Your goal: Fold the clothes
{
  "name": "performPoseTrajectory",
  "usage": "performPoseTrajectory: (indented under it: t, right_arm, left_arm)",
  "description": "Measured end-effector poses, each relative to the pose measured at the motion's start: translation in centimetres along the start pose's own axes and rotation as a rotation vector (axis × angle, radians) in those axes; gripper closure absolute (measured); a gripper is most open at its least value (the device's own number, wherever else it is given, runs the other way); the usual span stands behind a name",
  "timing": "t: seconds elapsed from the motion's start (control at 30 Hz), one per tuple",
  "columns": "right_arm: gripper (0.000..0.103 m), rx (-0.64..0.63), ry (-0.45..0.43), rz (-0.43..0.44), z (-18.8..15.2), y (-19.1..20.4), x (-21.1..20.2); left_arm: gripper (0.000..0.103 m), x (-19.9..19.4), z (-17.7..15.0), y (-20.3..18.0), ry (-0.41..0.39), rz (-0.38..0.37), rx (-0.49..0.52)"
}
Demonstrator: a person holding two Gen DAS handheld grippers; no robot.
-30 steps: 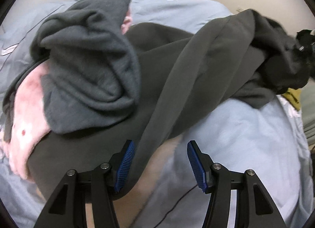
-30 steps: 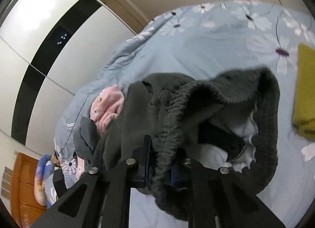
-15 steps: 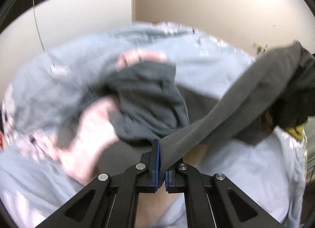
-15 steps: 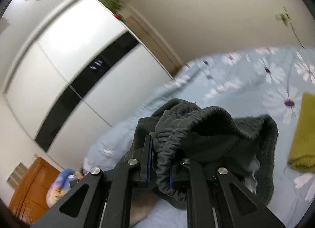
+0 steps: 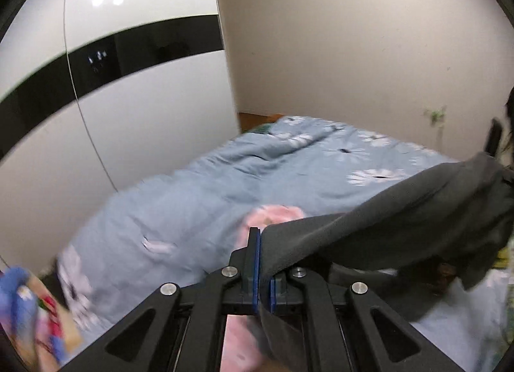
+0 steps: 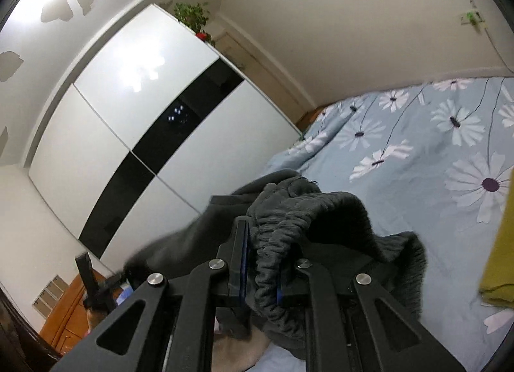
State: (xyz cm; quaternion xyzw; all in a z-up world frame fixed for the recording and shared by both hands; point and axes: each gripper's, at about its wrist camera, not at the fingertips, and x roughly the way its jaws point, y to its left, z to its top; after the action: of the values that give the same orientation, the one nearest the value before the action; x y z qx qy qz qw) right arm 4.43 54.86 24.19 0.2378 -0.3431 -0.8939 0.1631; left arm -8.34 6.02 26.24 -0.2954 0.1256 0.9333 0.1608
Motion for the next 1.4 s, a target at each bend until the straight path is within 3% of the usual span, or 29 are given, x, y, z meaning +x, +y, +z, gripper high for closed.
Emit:
performPoseTrajectory:
  t: [0.13, 0.3, 0.37, 0.53, 0.63, 0.7, 0.73, 0.83, 0.87, 0.9, 0.97, 1.13, 1.23, 1.3, 1.4]
  right_arm:
    - [0.090, 0.003, 0.018, -0.062, 1.2, -1.9, 1.6]
    - [0.090, 0.022, 0.025, -0.264, 3.6, -6.9, 2.9]
    - [0.090, 0.049, 0.047, -0.339, 4.5, -9.6, 3.9]
    - [0.090, 0.169, 0.080, -0.423, 5.0, -17.9, 6.3]
    - [0.089, 0.195, 0.115, -0.453, 4.2, -20.4, 7.5]
    - [0.084, 0.191, 0.113, -0.458, 4.1, -20.8, 8.0]
    - [0.083, 0.187, 0.106, -0.460, 4.3, -20.7, 8.0]
    - [0.062, 0.176, 0.088, -0.478, 4.8, -20.1, 7.8]
    - [0.057, 0.170, 0.081, -0.484, 5.0, -19.7, 7.6]
    - [0.056, 0.162, 0.073, -0.482, 5.2, -19.1, 7.3]
    - [0.051, 0.127, 0.050, -0.504, 5.2, -17.4, 5.7]
    - [0.046, 0.041, 0.000, -0.513, 2.6, -13.2, 0.6]
    - [0.040, 0.070, 0.083, -0.434, -1.2, -12.1, -0.1]
    - [0.040, 0.079, 0.163, -0.386, -4.3, -11.5, 0.3]
    - [0.040, -0.048, 0.309, -0.376, -8.2, -8.9, 4.1]
  left_arm:
    - [0.097, 8.8, 4.1, -1.0, 0.093, -0.025, 0.033]
    - [0.095, 20.7, 6.4, -6.4, 0.227, -0.064, 0.066]
    - [0.095, 25.2, 6.5, -8.7, 0.293, -0.082, 0.050]
    - [0.095, 33.6, 4.7, -13.4, 0.417, -0.108, 0.024]
    - [0.095, 35.6, 3.3, -14.0, 0.474, -0.118, -0.016]
    - [0.094, 35.4, 2.9, -13.6, 0.480, -0.158, -0.043]
    - [0.088, 34.7, 2.9, -13.2, 0.481, -0.175, -0.054]
    - [0.062, 32.0, 3.6, -12.0, 0.449, -0.216, -0.084]
    - [0.048, 30.6, 4.0, -11.4, 0.417, -0.229, -0.101]
    - [0.044, 29.2, 4.4, -10.8, 0.386, -0.243, -0.118]
    - [0.042, 25.7, 4.6, -9.9, 0.327, -0.274, -0.153]
    - [0.036, 18.2, -0.1, -9.1, 0.297, -0.376, -0.185]
    - [0.036, 15.5, -4.9, -9.8, 0.349, -0.410, -0.185]
    - [0.036, 14.8, -7.8, -10.1, 0.373, -0.385, -0.196]
    - [0.036, 14.7, -10.0, -9.9, 0.395, -0.358, -0.237]
